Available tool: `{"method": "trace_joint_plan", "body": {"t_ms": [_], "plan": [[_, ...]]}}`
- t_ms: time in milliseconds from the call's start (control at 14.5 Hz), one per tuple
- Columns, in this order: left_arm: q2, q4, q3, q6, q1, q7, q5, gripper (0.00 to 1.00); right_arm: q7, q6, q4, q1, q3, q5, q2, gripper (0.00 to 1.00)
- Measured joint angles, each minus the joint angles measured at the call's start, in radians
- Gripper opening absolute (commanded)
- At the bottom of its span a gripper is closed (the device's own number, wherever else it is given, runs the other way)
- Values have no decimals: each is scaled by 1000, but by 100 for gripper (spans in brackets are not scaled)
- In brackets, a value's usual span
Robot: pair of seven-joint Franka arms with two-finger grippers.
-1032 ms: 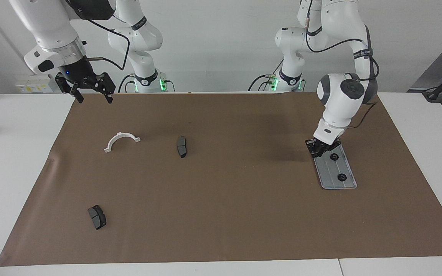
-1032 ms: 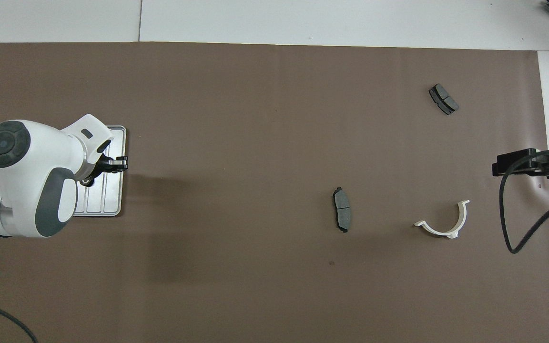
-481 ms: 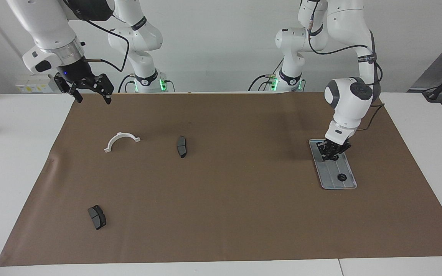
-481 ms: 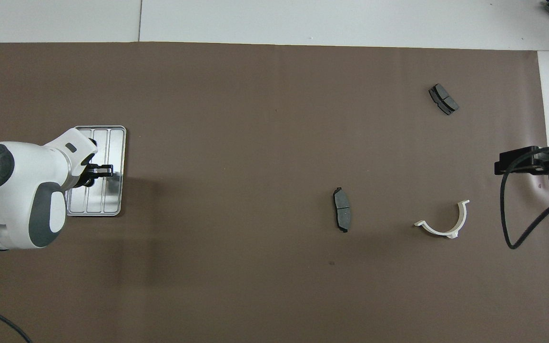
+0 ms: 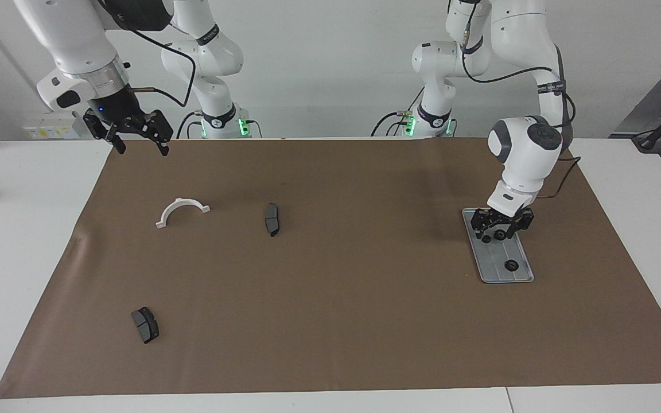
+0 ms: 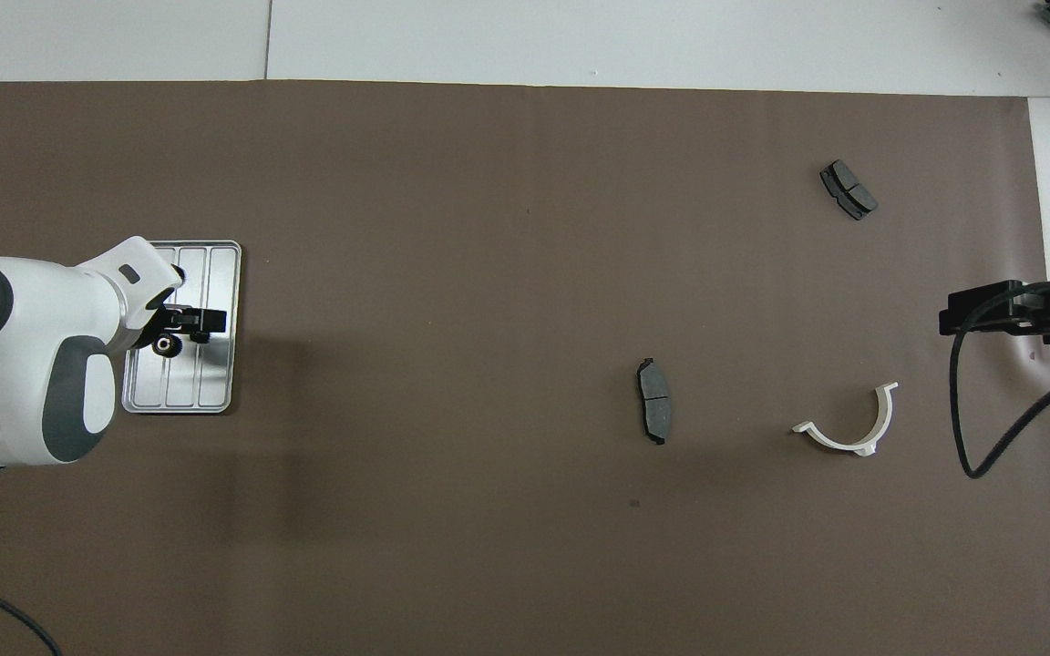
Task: Pick bearing gear from pile to tray
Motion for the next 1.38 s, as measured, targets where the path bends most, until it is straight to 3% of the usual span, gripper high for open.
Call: {"method": "trace_joint_plan", "body": {"t_ms": [757, 1032, 1376], "plan": [[-62, 506, 4, -614, 5, 98, 0, 100, 0, 0, 0, 0, 0, 0, 0, 100], [-123, 517, 5, -705, 34, 117, 0, 100, 0, 0, 0, 0, 0, 0, 0, 100], [-131, 510, 4, -719, 55, 120, 0, 100, 0, 0, 0, 0, 0, 0, 0, 100]]}}
